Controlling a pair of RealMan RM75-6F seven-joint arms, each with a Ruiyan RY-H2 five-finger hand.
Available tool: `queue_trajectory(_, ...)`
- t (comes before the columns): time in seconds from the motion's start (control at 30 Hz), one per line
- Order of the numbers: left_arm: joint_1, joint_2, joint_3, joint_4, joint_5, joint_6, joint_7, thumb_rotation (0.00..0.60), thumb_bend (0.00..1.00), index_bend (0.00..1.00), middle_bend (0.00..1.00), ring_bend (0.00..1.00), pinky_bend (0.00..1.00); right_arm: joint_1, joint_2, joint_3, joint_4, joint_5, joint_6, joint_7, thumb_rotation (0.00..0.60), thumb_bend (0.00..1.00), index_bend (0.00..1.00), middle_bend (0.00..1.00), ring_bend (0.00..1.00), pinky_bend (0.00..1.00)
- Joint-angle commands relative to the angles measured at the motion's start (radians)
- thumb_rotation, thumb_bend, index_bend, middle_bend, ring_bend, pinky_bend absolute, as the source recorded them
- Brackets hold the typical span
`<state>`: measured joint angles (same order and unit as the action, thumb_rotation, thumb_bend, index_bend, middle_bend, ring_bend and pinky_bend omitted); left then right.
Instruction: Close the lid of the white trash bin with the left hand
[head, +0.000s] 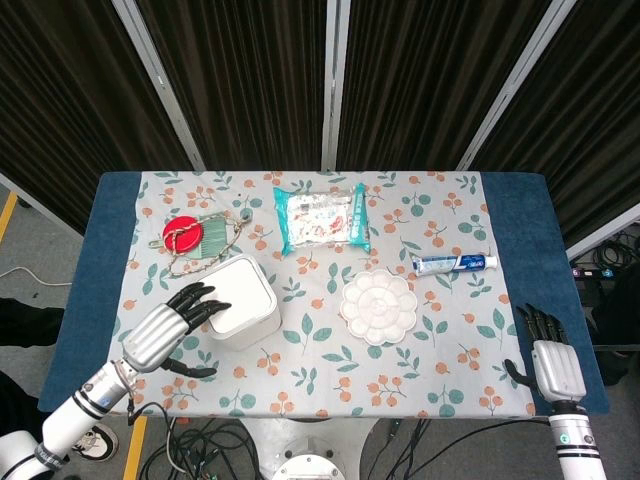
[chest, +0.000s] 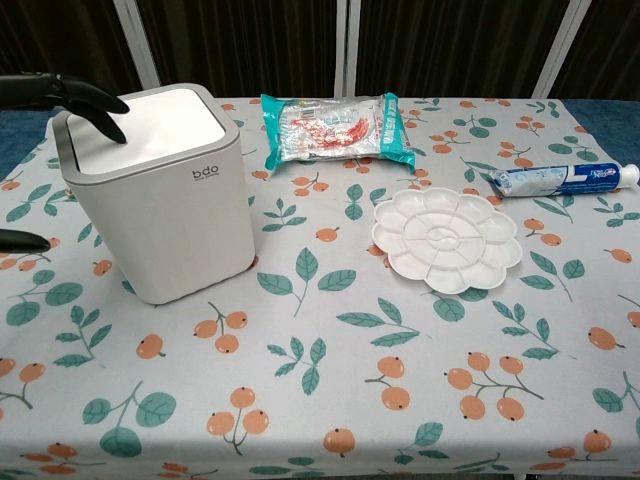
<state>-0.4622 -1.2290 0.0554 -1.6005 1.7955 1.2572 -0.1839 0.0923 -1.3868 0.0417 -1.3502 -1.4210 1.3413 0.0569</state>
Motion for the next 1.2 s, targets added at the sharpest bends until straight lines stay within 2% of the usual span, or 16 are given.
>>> queue_trajectory(0.03,-0.001,-0.006,0.001,0.006,-0.005,-0.002,0.013,0.405,0.00,0.14,0.27,0.06,0.08,0.000,-0.001,-0.001,0.001,0.000,0.000,0.000,0.600,0.21,0.00,0.00,0.00,0.00)
queue_trajectory(0.43,0.007,-0.010,0.006,0.009,-0.015,0.014,0.063,0.406,0.00,0.14,0.28,0.06,0.08,0.000,-0.003,-0.002,0.005,-0.002,-0.002,0.002,0.600,0.21,0.00,0.00,0.00,0.00)
queue_trajectory(0.87,0.055,0.008,-0.034,-0.006,-0.014,0.175,0.039,0.425,0.00,0.14,0.25,0.06,0.08,0.000,-0.003,0.000,0.006,-0.001,0.000,0.008,0.600,0.21,0.00,0.00,0.00,0.00)
queue_trajectory(0.97,0.095,0.014,-0.050,-0.006,-0.050,0.242,0.012,0.464,0.00,0.14,0.24,0.06,0.08,-0.001,-0.002,0.000,0.007,-0.002,0.002,0.012,0.600,0.21,0.00,0.00,0.00,0.00)
queue_trajectory(1.07,0.158,0.013,-0.060,0.023,-0.105,0.319,0.008,0.473,0.00,0.14,0.24,0.06,0.08,-0.002,0.003,0.002,0.001,-0.004,0.007,0.017,0.600,0.21,0.00,0.00,0.00,0.00)
queue_trajectory(1.2,0.256,0.002,-0.044,0.116,-0.208,0.360,0.059,0.481,0.00,0.14,0.22,0.06,0.08,-0.003,0.008,0.005,-0.004,-0.007,0.016,0.020,0.600,0.21,0.00,0.00,0.00,0.00)
